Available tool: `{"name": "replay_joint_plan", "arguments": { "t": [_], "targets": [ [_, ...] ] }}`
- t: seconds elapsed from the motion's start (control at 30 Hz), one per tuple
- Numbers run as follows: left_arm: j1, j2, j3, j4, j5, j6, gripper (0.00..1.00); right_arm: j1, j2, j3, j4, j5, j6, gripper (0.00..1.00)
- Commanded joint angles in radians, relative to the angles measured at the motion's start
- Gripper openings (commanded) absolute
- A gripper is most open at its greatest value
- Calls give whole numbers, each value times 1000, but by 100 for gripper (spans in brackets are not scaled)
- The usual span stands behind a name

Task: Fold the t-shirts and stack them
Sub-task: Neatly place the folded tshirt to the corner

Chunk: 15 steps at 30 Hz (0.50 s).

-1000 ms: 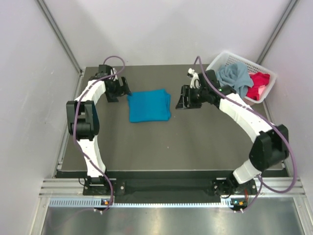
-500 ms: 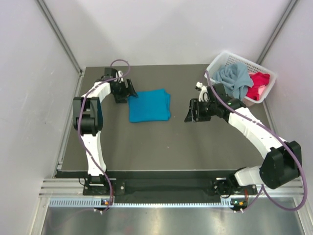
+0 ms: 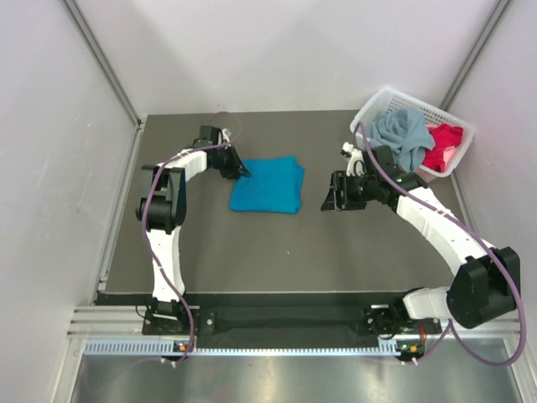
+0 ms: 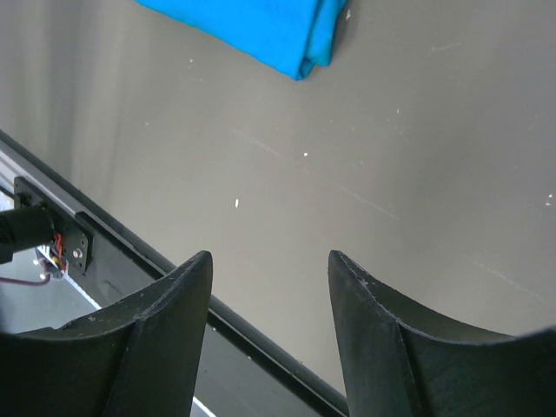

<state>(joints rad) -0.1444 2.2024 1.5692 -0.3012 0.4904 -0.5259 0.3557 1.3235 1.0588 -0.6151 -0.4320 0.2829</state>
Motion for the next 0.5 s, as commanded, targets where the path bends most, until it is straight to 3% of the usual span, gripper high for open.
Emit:
{"name": "replay_joint_plan", "arguments": {
  "t": [0.0, 0.2, 0.47],
  "targets": [
    [5, 34, 43, -71, -82, 35, 0, -15, -64, -28, 11, -24, -30, 56],
    [3, -62, 113, -170, -295, 151, 0, -18, -115, -71, -17, -25, -44, 56],
    [5, -99, 261, -279, -717, 377, 0, -20, -127, -71, -84, -13, -57, 56]
  ]
}}
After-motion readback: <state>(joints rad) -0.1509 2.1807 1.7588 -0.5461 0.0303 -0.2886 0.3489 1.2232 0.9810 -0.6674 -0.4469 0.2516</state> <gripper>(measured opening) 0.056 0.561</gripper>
